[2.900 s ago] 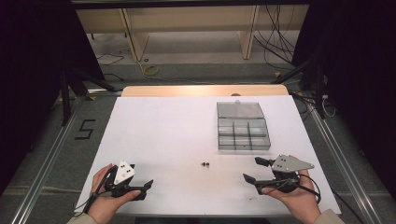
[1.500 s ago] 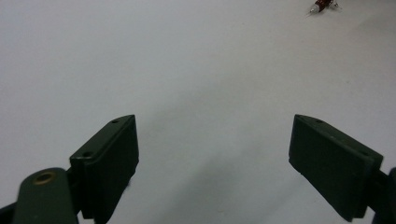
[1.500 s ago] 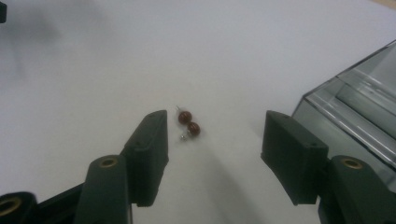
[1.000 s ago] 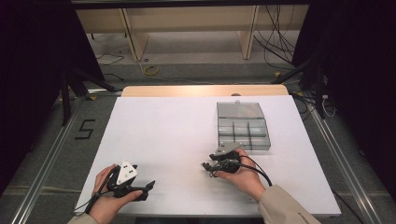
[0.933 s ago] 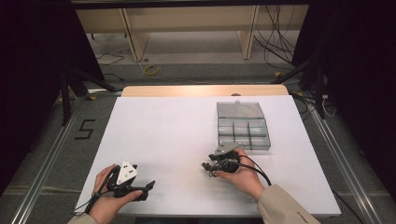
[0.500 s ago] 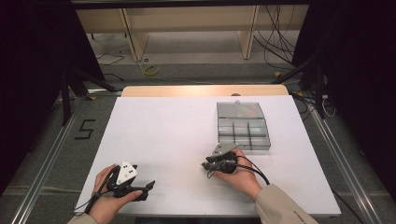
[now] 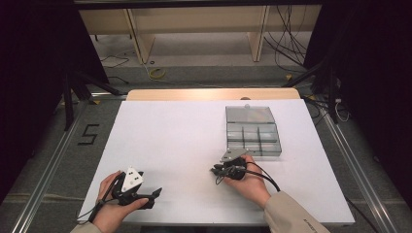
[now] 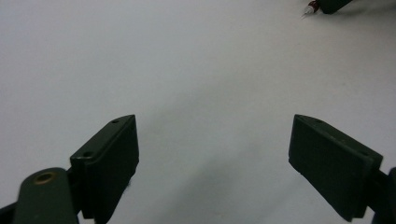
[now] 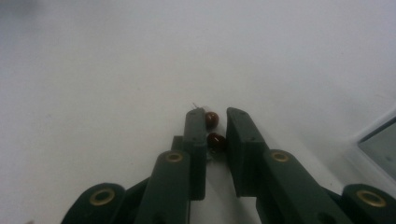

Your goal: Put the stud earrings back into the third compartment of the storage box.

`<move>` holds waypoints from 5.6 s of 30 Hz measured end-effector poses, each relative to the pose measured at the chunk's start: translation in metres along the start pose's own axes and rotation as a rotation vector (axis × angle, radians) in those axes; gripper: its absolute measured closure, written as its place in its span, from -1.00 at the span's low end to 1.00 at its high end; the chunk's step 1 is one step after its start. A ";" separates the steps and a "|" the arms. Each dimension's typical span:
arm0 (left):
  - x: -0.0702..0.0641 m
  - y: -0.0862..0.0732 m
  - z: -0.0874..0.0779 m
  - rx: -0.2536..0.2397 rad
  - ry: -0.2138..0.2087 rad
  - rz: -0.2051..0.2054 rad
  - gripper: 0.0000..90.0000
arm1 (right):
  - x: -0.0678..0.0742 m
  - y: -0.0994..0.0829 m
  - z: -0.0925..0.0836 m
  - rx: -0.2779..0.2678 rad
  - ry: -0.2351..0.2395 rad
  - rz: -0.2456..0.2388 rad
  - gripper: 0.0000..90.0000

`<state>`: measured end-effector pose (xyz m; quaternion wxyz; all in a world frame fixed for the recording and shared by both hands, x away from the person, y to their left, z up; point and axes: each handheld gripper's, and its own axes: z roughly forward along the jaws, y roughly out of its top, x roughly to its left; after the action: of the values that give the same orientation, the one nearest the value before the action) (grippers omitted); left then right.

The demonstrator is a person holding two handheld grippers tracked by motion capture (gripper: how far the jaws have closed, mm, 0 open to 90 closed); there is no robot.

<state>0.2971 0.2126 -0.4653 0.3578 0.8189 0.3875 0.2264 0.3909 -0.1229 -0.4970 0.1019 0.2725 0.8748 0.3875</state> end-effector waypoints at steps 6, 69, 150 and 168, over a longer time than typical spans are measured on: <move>0.000 0.000 0.000 -0.001 0.000 -0.004 -0.66 | -0.002 0.001 -0.002 -0.005 0.002 0.012 0.76; 0.001 -0.001 0.000 0.002 0.003 -0.006 -0.65 | -0.026 0.012 -0.050 -0.125 -0.099 0.087 0.76; 0.001 -0.001 0.002 0.008 0.003 -0.006 -0.65 | -0.104 -0.014 -0.110 -0.202 -0.373 0.247 0.76; 0.000 -0.001 0.002 0.012 0.001 -0.003 -0.65 | -0.120 -0.022 -0.107 -0.168 -0.410 0.267 0.76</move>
<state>0.2983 0.2123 -0.4676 0.3529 0.8203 0.3903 0.2239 0.4403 -0.2689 -0.4442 0.2472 0.4490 0.7569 0.4054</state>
